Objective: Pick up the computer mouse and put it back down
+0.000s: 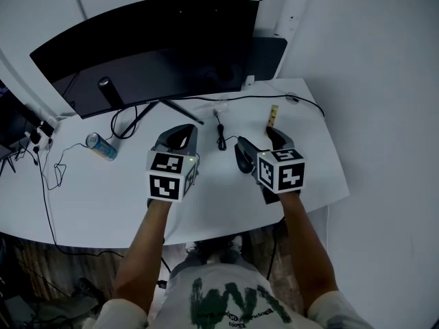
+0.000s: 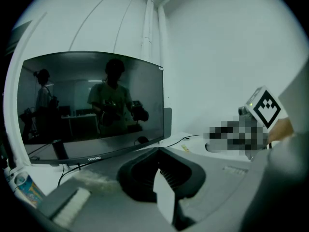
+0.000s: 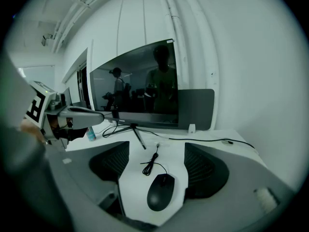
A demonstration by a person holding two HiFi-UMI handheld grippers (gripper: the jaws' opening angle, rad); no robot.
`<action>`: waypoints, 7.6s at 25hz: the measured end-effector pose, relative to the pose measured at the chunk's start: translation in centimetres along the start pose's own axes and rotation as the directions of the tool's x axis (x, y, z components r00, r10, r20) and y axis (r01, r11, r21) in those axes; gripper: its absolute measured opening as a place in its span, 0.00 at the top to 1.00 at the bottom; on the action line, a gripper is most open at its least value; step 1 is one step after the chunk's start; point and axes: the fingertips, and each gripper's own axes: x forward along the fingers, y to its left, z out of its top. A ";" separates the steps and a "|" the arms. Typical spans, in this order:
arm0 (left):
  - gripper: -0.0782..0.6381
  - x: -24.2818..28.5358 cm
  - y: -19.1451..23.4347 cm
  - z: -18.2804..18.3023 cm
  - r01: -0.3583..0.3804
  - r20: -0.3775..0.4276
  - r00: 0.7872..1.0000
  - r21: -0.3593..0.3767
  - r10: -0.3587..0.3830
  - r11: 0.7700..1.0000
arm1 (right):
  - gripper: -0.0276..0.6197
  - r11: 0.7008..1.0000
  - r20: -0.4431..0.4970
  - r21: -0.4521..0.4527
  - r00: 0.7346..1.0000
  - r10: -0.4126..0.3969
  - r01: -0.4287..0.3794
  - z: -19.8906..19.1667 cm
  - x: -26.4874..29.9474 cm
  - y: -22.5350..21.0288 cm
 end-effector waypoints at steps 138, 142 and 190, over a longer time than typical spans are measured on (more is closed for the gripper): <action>0.89 -3.2 4.5 3.9 -0.083 0.074 0.994 -0.020 0.084 0.996 | 0.46 0.996 0.070 0.041 0.994 0.080 -0.083 8.8 1.7 4.4; 0.89 -3.5 4.5 3.7 -0.083 0.068 0.994 -0.023 0.085 0.996 | 0.46 0.996 0.064 0.042 0.995 0.081 -0.084 8.6 1.6 4.6; 0.89 -10.0 12.7 -10.7 -0.124 -0.116 0.987 -0.143 0.108 0.982 | 0.46 0.985 -0.235 0.155 0.966 0.105 -0.070 -8.5 13.6 17.7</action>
